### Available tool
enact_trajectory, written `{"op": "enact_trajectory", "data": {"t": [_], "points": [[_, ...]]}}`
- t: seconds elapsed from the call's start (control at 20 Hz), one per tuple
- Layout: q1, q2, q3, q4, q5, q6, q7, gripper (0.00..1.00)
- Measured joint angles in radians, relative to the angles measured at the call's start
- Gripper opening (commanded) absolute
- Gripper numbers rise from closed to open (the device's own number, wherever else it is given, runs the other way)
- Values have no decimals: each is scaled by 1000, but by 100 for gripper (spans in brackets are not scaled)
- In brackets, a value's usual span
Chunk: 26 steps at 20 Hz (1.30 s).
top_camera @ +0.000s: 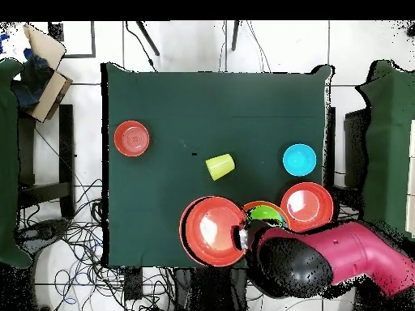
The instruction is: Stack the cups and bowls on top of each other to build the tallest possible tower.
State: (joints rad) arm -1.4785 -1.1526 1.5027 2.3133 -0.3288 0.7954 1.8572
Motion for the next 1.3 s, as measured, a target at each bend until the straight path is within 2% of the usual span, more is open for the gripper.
{"op": "enact_trajectory", "data": {"t": [0.1, 0.25, 0.45, 0.8, 1.0, 1.3], "points": [[-23, -6, 50, -15, 10, 46, 0, 0], [-26, 2, 110, -48, 9, 123, -4, 0], [-21, 12, 140, -82, 0, 181, -24, 0], [9, 55, 127, -166, -82, 237, -109, 0], [22, 102, 107, -232, -148, 262, -208, 0], [7, 132, 102, -278, -181, 283, -296, 0]]}}
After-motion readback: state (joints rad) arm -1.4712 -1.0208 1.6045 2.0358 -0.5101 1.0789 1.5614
